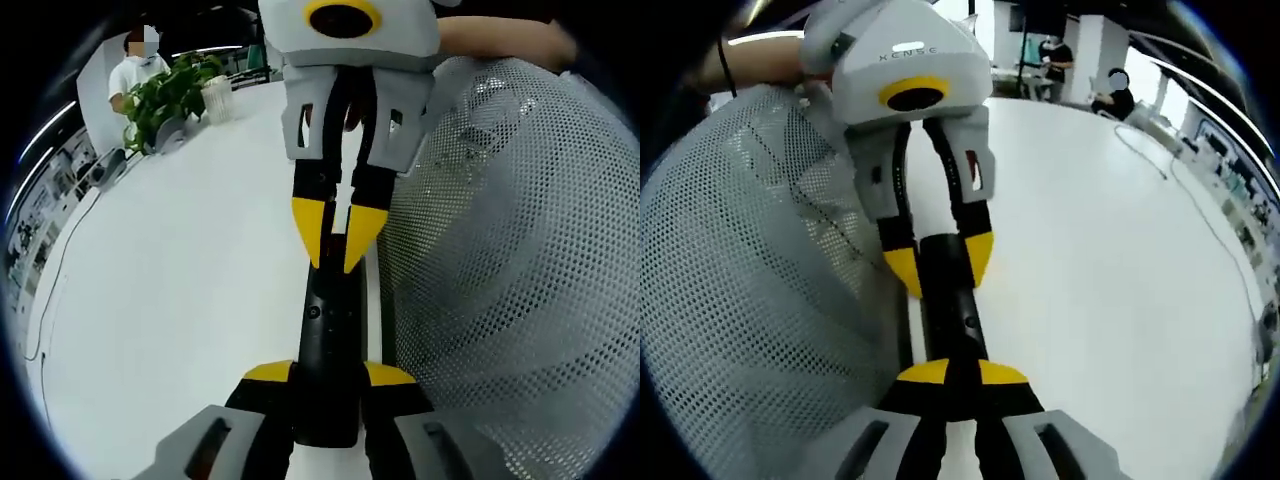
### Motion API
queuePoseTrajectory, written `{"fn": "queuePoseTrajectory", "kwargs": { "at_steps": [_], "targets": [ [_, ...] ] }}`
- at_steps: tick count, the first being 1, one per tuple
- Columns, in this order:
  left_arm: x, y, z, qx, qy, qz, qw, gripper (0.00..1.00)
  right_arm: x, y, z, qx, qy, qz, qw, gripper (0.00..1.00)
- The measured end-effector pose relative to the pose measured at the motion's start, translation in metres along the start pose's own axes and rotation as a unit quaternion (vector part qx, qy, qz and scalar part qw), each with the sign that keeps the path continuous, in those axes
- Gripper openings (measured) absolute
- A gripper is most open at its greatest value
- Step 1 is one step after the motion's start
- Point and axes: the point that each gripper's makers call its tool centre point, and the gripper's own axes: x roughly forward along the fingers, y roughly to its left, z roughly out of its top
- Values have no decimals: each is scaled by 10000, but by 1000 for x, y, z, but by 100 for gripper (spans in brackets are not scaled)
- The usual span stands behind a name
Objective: Press the specified remote control buttons in sequence, fully releasing each button before pressing the next.
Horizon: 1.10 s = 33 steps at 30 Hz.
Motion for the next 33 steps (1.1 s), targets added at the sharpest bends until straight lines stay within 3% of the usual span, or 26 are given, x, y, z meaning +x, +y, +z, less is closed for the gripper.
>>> {"fn": "queuePoseTrajectory", "kwargs": {
  "at_steps": [2,7,12,27,29,30,33],
  "targets": [
    [0,0,0,0,-6,-5,10000,25,-2,-5,1,-96,12,-128,9999,2],
    [0,0,0,-1,-8,-6,10000,25,-1,-2,1,-110,-43,-62,9999,6],
    [0,0,0,6,-3,-13,10000,25,0,1,1,-634,155,-159,9977,6],
    [0,0,0,-6,-1,-7,10000,25,2,-2,1,-138,494,-239,9984,5],
    [0,0,0,-20,-5,-4,10000,25,2,-2,2,231,232,-304,9990,5],
    [0,0,0,-34,-12,-3,10000,25,0,-3,2,44,51,-282,9996,5],
    [0,0,0,-37,-28,4,10000,25,-1,-2,1,-43,24,-230,9997,6]
  ]
}}
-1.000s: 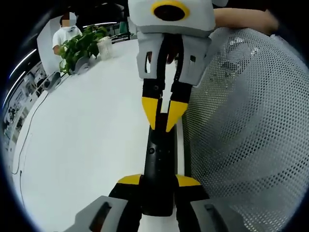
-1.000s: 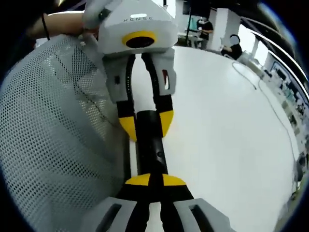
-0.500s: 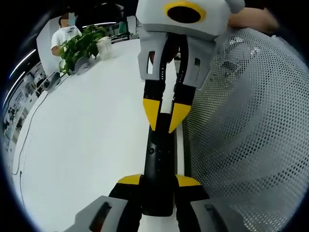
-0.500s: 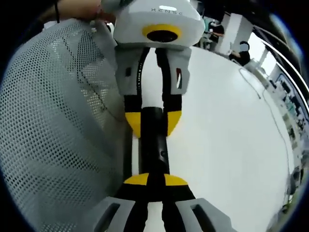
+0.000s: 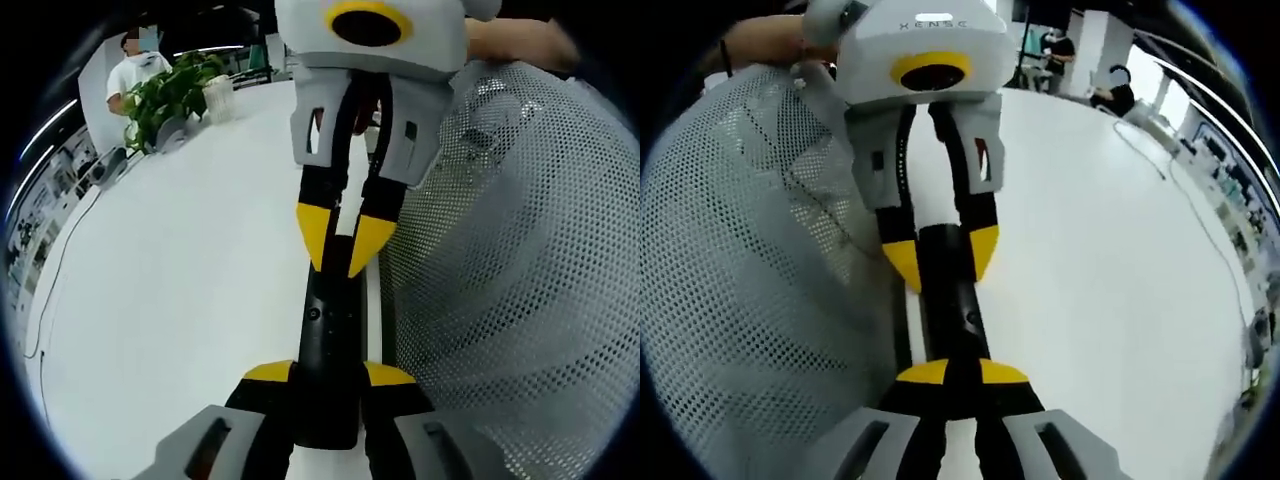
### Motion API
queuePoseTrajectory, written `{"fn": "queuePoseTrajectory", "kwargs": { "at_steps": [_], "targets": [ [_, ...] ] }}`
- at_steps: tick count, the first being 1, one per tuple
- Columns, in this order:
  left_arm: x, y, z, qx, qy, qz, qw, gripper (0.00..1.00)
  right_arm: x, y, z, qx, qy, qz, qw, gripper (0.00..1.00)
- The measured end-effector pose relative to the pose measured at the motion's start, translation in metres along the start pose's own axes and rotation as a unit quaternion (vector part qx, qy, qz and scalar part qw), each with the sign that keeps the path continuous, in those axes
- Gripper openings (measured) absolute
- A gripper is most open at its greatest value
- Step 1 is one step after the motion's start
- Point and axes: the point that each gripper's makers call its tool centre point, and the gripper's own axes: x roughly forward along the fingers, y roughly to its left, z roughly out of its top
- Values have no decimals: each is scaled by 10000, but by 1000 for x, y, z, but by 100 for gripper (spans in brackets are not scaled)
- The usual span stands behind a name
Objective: Press the specified remote control buttons in sequence, fully releasing each button before pressing the next.
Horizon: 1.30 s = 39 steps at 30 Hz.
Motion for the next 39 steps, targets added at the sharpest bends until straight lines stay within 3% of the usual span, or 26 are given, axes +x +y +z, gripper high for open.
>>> {"fn": "queuePoseTrajectory", "kwargs": {
  "at_steps": [4,18,22,26,30,32,36,39],
  "targets": [
    [0,0,0,-10,-9,3,10000,25,0,-2,3,216,8,74,9997,6],
    [0,0,0,19,-14,-10,10000,25,4,-1,6,-27,-3,38,10000,5],
    [0,0,0,22,-15,-15,10000,25,5,0,7,-149,206,-23,9997,5],
    [0,0,0,41,-12,-27,10000,25,5,-1,6,-31,241,-37,9997,5],
    [0,0,0,27,-22,-21,10000,25,3,-2,6,209,-11,-25,9998,5],
    [0,0,0,9,-34,-16,10000,25,3,-3,7,537,-181,30,9984,5],
    [0,0,0,4,-39,-12,10000,25,4,-2,9,129,14,18,9999,5],
    [0,-1,0,6,-32,-9,10000,25,5,-1,11,51,-2,-4,10000,5]
  ]
}}
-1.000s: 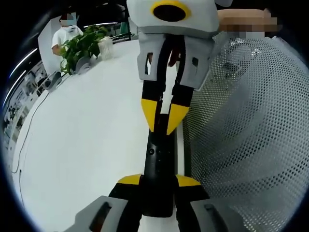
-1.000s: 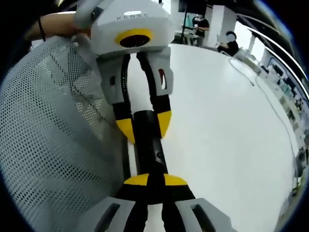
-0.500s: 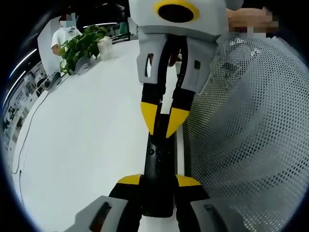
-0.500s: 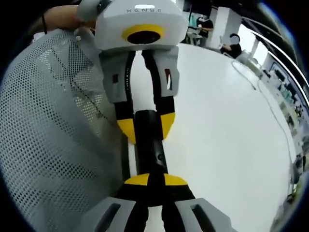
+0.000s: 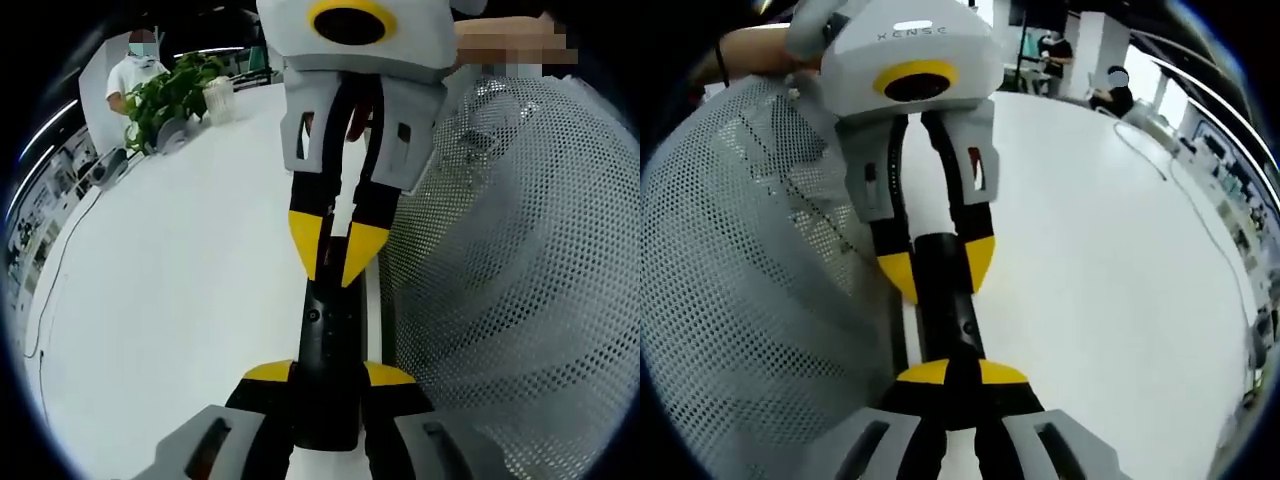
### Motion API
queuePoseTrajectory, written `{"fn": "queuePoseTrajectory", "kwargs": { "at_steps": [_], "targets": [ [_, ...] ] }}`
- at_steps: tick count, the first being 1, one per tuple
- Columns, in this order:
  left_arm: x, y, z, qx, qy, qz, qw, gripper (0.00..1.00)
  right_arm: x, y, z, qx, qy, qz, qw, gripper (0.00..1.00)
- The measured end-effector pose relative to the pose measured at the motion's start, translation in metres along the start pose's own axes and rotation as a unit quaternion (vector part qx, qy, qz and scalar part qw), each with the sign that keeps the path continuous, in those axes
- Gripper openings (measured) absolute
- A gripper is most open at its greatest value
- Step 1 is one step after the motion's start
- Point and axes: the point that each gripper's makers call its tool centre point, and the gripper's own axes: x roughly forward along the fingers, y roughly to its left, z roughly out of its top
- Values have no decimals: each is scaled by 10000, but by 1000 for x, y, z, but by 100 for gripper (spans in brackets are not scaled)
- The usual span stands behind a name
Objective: Press the specified remote control buttons in sequence, fully releasing each button before pressing the next.
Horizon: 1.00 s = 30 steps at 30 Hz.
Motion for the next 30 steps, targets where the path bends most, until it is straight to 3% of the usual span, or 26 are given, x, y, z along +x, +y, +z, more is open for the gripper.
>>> {"fn": "queuePoseTrajectory", "kwargs": {
  "at_steps": [9,13,17,20,26,30],
  "targets": [
    [0,0,0,4,-2,-1,10000,25,2,0,2,35,-78,-5,10000,3],
    [0,0,0,10,8,-4,10000,25,4,2,2,-207,162,-42,9996,2],
    [0,0,0,11,13,-8,10000,25,4,-1,2,319,-20,-6,9995,2],
    [0,0,0,15,19,-5,10000,25,3,1,3,111,-33,-66,9999,3],
    [0,0,0,-24,8,14,10000,25,3,-2,5,316,-164,49,9994,2],
    [0,0,0,-27,-2,16,10000,25,4,0,7,-33,-94,-11,9999,1]
  ]
}}
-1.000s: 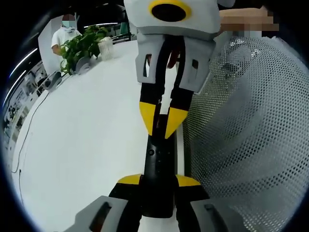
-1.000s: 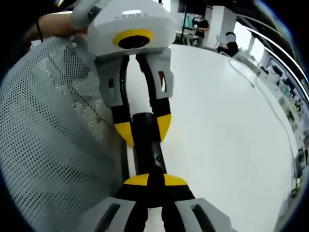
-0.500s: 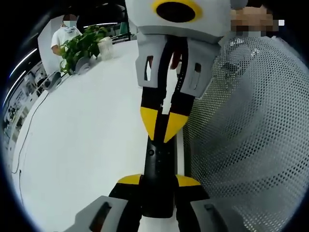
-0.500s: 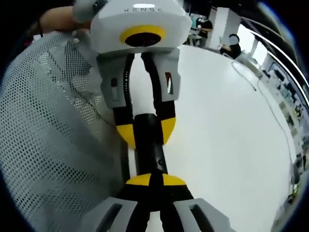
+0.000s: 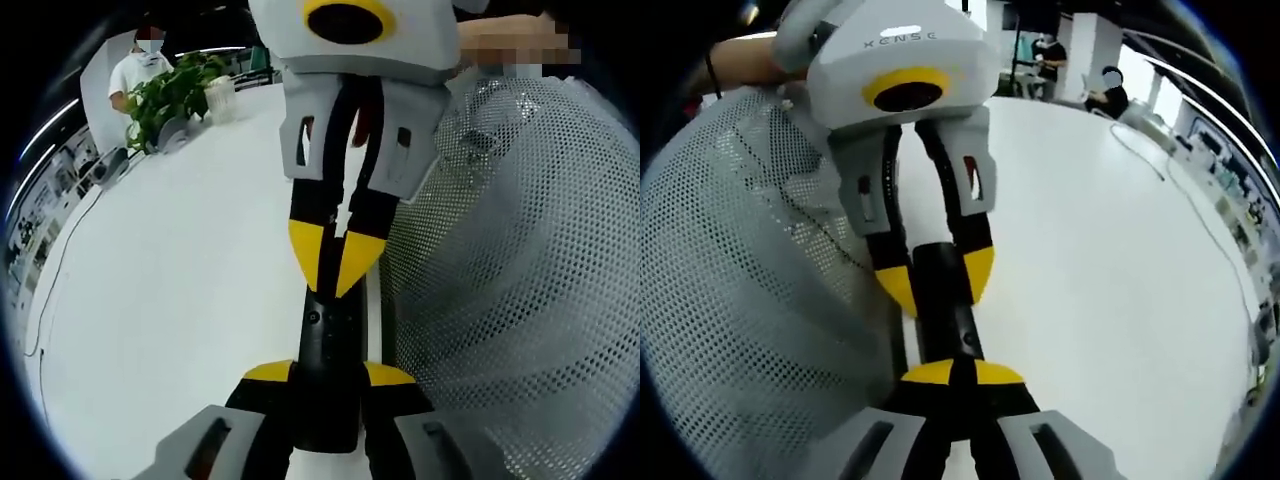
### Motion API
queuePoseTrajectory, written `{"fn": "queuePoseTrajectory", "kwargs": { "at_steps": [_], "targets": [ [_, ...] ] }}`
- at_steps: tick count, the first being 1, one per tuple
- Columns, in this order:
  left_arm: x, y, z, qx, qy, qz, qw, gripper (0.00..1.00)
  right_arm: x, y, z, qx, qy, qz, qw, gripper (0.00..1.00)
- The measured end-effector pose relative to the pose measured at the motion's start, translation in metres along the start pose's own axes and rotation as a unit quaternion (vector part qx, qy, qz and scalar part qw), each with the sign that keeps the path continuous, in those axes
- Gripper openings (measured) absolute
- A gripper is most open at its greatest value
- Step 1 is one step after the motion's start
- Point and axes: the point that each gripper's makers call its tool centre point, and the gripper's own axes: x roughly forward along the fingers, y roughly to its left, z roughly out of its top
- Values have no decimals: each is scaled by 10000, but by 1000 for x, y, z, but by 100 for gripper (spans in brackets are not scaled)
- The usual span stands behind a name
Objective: Press the specified remote control buttons in sequence, fully releasing each button before pressing the next.
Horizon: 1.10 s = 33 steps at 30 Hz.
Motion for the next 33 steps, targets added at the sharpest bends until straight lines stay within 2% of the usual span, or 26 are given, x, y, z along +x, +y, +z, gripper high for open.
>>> {"fn": "queuePoseTrajectory", "kwargs": {
  "at_steps": [4,8,13,17,20,21,24,33],
  "targets": [
    [0,0,0,8,3,-2,10000,25,0,0,-1,58,-21,16,10000,0],
    [0,0,0,16,3,-5,10000,25,1,2,1,-292,35,-36,9996,0],
    [0,0,0,19,4,-12,10000,25,3,2,2,-242,17,-7,9997,0],
    [0,0,0,29,11,-22,10000,25,4,3,2,-419,117,-44,9990,0],
    [0,0,0,37,7,-31,10000,25,3,1,2,-202,42,-13,9998,0],
    [0,0,0,35,7,-31,10000,25,3,1,2,4,-65,9,10000,0],
    [0,0,0,24,2,-23,10000,25,2,1,2,-125,-51,14,9999,0],
    [1,0,0,3,-8,-11,10000,25,0,1,-2,-52,-18,46,10000,0]
  ]
}}
